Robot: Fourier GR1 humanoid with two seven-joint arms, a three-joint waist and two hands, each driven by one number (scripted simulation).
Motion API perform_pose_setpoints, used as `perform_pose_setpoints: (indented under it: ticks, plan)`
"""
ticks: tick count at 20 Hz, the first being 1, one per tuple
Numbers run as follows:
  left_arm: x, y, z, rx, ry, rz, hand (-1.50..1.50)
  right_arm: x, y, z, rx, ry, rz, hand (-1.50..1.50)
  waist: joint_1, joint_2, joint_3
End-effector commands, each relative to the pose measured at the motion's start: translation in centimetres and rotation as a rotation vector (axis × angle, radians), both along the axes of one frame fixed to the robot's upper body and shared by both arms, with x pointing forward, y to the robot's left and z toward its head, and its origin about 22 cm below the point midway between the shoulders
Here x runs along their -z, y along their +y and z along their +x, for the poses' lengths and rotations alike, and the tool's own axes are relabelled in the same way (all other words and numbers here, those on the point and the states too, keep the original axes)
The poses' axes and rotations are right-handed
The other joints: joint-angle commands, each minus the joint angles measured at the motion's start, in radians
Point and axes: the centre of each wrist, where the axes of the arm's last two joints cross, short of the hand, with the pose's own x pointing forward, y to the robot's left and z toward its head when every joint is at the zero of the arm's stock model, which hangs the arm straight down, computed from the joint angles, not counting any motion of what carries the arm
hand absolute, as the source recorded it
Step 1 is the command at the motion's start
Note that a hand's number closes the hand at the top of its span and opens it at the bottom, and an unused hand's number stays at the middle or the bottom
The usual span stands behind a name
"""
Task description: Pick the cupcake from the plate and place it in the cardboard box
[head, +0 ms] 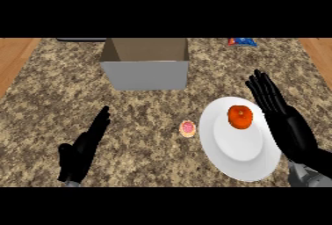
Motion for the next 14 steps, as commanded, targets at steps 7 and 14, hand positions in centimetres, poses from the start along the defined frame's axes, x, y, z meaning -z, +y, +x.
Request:
perform_pose_setpoints:
  ticks: [7,14]
  plan:
    - [-1.5,5.3,1.2,-0.154,-0.111,0.217,0.0,1.1,-2.8,3.5,0.469,0.002,-0.433,-1.5,-0.003,0.054,-0.038]
    - [-1.4,5.4,1.2,-0.188,-0.112,0.246,0.0,5.6,12.0,3.4,0.796,-0.012,-0.008,-1.5,0.019,0.046,0.001]
